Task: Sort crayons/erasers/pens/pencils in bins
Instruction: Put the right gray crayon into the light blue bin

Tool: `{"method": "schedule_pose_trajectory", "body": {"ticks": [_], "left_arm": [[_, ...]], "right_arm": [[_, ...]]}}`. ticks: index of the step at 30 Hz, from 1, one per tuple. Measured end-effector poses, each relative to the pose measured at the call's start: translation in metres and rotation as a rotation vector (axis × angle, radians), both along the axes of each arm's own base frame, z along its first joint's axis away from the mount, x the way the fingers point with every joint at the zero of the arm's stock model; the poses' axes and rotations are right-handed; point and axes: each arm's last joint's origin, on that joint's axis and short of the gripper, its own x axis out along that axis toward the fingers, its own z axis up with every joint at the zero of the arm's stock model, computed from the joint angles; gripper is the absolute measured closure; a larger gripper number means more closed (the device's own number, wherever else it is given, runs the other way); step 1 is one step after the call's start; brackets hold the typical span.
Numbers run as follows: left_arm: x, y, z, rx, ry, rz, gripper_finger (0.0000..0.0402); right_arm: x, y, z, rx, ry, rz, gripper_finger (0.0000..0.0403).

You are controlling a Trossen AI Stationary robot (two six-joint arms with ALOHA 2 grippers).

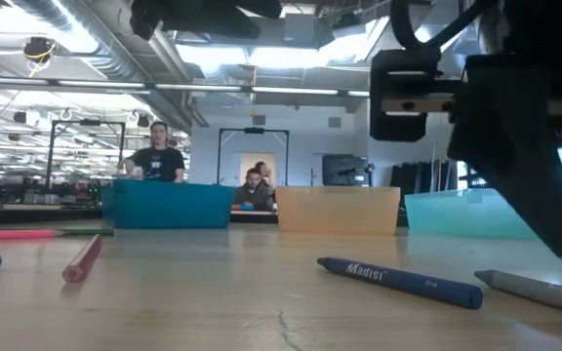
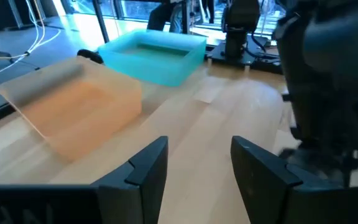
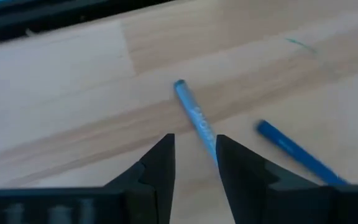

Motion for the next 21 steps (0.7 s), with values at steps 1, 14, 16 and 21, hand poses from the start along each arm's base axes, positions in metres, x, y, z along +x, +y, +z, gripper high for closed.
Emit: {"method": "schedule_pose_trajectory", "body": {"ticks": [1,14,16,21], "left_arm": [[0.0,0.0,0.0,-0.003,-0.002,0.001,0.0233],[-0.001,-0.002,0.0,-0.017,-0.006,-0.013,0.0233],[-0.001,-0.002,0.0,-0.018,-0.008,-0.013,0.0233],[-0.001,-0.002,0.001,-0.023,-0.011,-0.011,0.0233]], "right_arm": [[0.002,0.001,-0.002,-0.004,-0.002,0.01,0.0281],[0.016,-0.001,-0.017,-0.014,0.035,0.017,0.0281],[0.017,-0.007,-0.021,-0.015,0.068,0.003,0.0281],[0.019,-0.031,-0.023,-0.007,0.18,-0.071,0.0282]]}}
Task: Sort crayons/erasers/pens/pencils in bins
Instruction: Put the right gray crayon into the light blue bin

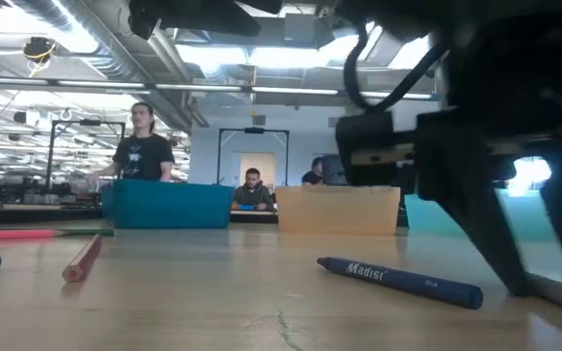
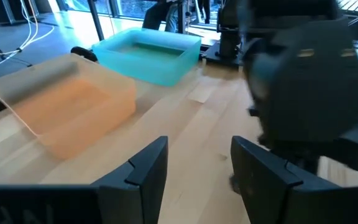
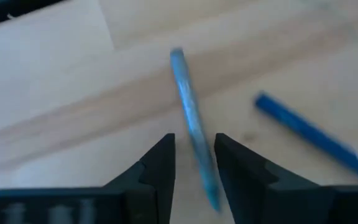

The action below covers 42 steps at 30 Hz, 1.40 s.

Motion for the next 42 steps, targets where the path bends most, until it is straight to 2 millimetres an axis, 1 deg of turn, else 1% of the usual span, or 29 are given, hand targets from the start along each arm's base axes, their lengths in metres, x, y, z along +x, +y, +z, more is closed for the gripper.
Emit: {"method": "schedule_pose_trajectory", "body": {"ticks": [2,5,9,12,15,20,24,29,34,39,42], "left_arm": [[0.0,0.0,0.0,0.0,0.0,0.001,0.0233],[0.0,0.0,0.0,0.009,0.008,-0.001,0.0233],[-0.001,0.002,-0.002,0.022,0.021,0.005,0.0233],[0.001,0.005,-0.002,0.031,0.028,0.019,0.0233],[0.004,0.011,-0.002,0.037,0.033,0.036,0.0233],[0.009,0.02,-0.003,0.038,0.042,0.058,0.0233],[0.01,0.023,-0.004,0.043,0.052,0.067,0.0233],[0.01,0.023,-0.004,0.046,0.057,0.065,0.0233],[0.01,0.023,-0.005,0.051,0.06,0.068,0.0233],[0.011,0.028,-0.004,0.061,0.049,0.105,0.0233],[0.014,0.033,-0.004,0.062,0.05,0.122,0.0233]], "right_arm": [[0.001,-0.007,0.0,0.015,0.035,-0.039,0.0288],[0.002,-0.013,0.0,0.031,0.062,-0.072,0.031],[0.003,-0.014,-0.001,0.031,0.071,-0.093,0.0344],[0.003,-0.013,-0.001,0.053,0.073,-0.082,0.0359],[0.003,-0.013,-0.001,0.06,0.069,-0.063,0.0362],[0.002,-0.013,-0.002,0.059,0.077,-0.06,0.0355],[-0.002,-0.02,0.0,0.056,0.135,-0.083,0.0361],[-0.009,-0.032,0.009,0.024,0.208,-0.127,0.0372],[-0.019,-0.045,0.026,-0.04,0.265,-0.21,0.0369],[-0.031,-0.057,0.044,-0.209,0.312,-0.383,0.0371],[-0.039,-0.063,0.049,-0.305,0.368,-0.482,0.0371]]}}
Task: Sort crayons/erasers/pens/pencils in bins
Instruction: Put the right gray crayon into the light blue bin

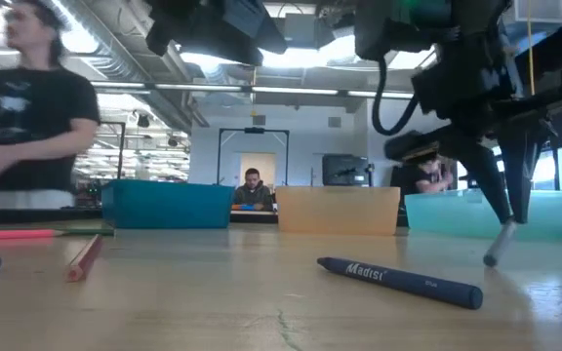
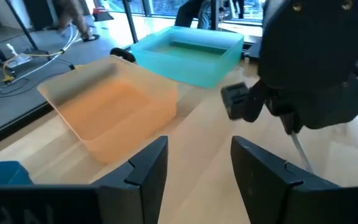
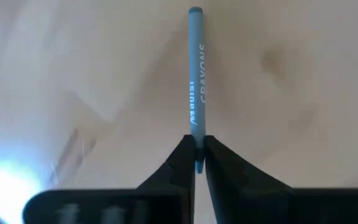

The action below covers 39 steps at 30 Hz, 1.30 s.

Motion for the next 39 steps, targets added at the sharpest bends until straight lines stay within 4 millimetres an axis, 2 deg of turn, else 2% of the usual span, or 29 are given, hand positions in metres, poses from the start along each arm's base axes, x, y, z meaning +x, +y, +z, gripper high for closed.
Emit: {"method": "schedule_pose_trajectory", "body": {"ticks": [3,9,14,19,31,35,39], "left_arm": [[0.002,0.004,0.0,-0.002,0.001,0.01,0.0233],[0.002,0.001,-0.001,-0.047,0.006,-0.027,0.0233],[-0.002,-0.006,-0.001,-0.044,0.008,-0.046,0.0233],[-0.001,-0.004,-0.001,-0.03,0.0,-0.024,0.0233],[-0.001,-0.002,-0.001,-0.035,0.002,-0.021,0.0233],[-0.001,-0.002,-0.001,-0.037,0.001,-0.021,0.0233],[-0.001,-0.002,-0.001,-0.042,-0.003,-0.019,0.0233]], "right_arm": [[-0.002,-0.004,-0.001,-0.063,0.017,-0.072,0.0369],[-0.008,-0.008,-0.023,-0.067,-0.042,-0.083,0.0372],[-0.011,-0.008,-0.025,-0.072,-0.022,-0.128,0.0372],[-0.009,-0.008,-0.024,-0.055,-0.013,-0.165,0.0371],[0.006,-0.005,-0.023,0.004,-0.127,-0.323,0.0299],[0.007,-0.004,-0.026,-0.004,-0.158,-0.355,0.0306],[0.002,-0.005,-0.034,-0.01,-0.174,-0.377,0.0332]]}}
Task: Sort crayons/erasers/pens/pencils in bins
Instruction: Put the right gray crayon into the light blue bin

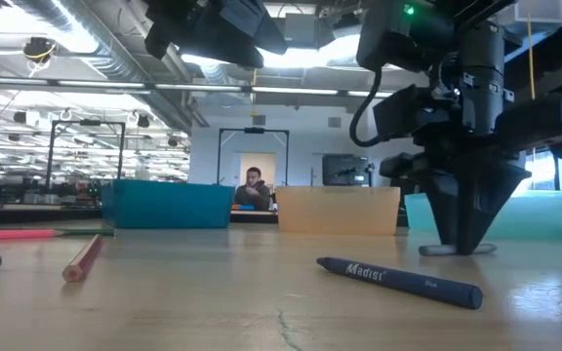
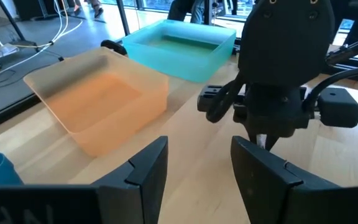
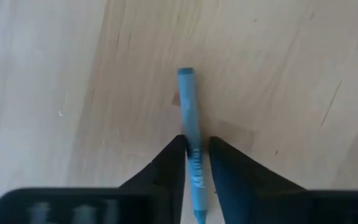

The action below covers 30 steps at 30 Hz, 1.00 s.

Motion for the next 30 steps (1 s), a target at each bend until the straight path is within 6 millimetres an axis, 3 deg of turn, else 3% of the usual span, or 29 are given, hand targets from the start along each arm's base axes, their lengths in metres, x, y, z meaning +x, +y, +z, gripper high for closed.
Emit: {"method": "schedule_pose_trajectory", "body": {"ticks": [6,13,18,30], "left_arm": [[0.0,0.001,0.0,0.004,-0.001,0.007,0.0233],[0.0,0.002,0.0,0.007,0.006,0.008,0.0233],[0.0,0.002,-0.001,0.012,0.012,0.005,0.0233],[0.0,0.002,-0.001,0.022,0.018,0.005,0.0233]], "right_arm": [[-0.004,-0.002,-0.004,-0.056,0.004,-0.018,0.0383],[0.002,-0.001,0.004,-0.07,0.007,0.021,0.037],[-0.002,-0.004,0.015,-0.184,0.046,0.007,0.0375],[-0.032,-0.018,0.084,-0.375,-0.118,-0.122,0.0371]]}}
